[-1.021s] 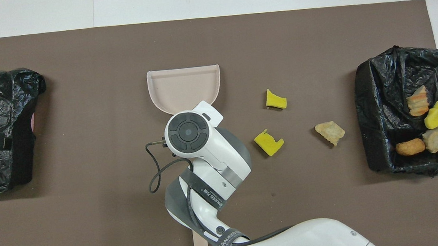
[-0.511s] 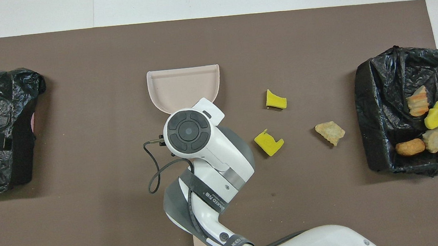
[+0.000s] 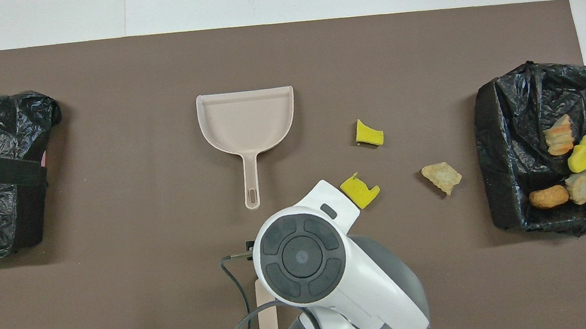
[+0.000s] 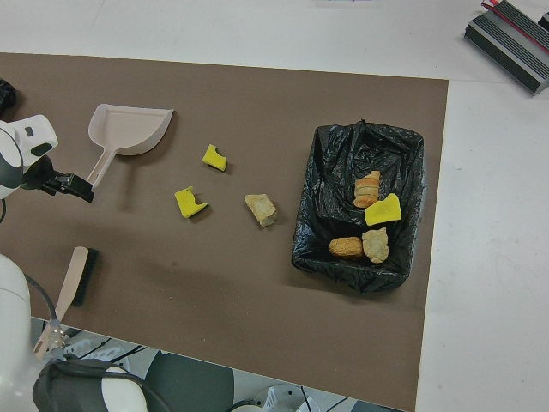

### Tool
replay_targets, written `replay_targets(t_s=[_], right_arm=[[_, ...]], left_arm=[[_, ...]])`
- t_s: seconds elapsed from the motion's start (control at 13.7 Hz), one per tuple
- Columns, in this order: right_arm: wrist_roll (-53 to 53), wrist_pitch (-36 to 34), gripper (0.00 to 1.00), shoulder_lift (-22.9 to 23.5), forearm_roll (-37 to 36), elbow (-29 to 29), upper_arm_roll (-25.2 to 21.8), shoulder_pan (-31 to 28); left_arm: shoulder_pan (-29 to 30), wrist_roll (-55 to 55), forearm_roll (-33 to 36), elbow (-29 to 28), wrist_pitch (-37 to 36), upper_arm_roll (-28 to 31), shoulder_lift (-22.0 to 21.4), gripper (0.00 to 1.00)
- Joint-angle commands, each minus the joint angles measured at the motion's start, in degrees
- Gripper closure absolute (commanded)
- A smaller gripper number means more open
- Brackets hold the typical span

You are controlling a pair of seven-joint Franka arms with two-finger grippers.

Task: Sweep and dump trash in bin
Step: 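Set the dustpan down and release it with the right gripper, then grasp the beige dustpan handle with the left gripper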

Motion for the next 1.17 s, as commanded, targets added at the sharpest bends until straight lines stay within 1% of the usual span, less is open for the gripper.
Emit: replay_targets(t_s=[0.0, 0.15, 0.22, 0.36, 0.51, 0.58, 0.66, 0.73, 0.88, 0.95, 1.09], right_arm=[[4.6, 2.0, 0.0, -4.7, 3.1, -7.2, 0.0, 3.2], [5.8, 3.5, 0.0, -8.1, 3.4, -12.4, 0.0, 4.1], [5.9, 4.0, 0.0, -9.8, 3.5, -15.0, 0.0, 5.6], [9.0, 5.9, 0.0, -11.0, 3.5, -18.8, 0.0, 8.5], [11.3, 7.2, 0.0, -11.4, 3.6, -21.0, 0.0, 11.0], [12.5, 8.4, 0.0, -11.2, 3.8, -21.8, 0.0, 12.1], [14.4, 11.5, 0.0, -10.8, 3.9, -23.4, 0.0, 14.0], [17.8, 16.0, 0.0, -10.1, 4.2, -25.4, 0.0, 16.0], [20.6, 20.3, 0.0, -5.8, 4.2, -26.1, 0.0, 18.6], [21.1, 22.3, 0.0, -4.2, 4.2, -26.3, 0.0, 19.9], [21.2, 23.8, 0.0, -2.3, 4.7, -26.5, 0.3, 21.3]], left_arm=[[-3.8, -2.3, -0.2, -2.6, 5.4, 0.6, 1.0, 0.0], [-7.2, -4.5, 0.5, -2.7, 7.4, 0.6, 3.7, 0.0], [-8.9, -5.7, 1.8, -3.2, 8.7, 0.6, 4.8, 0.0], [-11.2, -7.3, 2.2, -5.3, 13.1, 0.6, 6.0, 0.0], [-13.0, -8.2, 2.3, -7.2, 15.9, 0.5, 6.8, 0.0], [-14.2, -8.6, 2.3, -7.6, 16.9, 0.6, 7.6, 0.0], [-15.1, -9.3, 2.3, -7.6, 17.8, 0.6, 9.4, 0.0], [-15.7, -10.2, 2.3, -8.1, 19.3, 0.6, 10.1, 0.0], [-17.2, -10.5, 2.4, -9.7, 21.8, 0.6, 11.2, 0.0], [-18.3, -10.9, 3.4, -9.8, 22.5, 0.6, 12.6, 0.0], [-20.1, -15.1, 5.2, -10.0, 25.7, 0.6, 15.2, 0.0]])
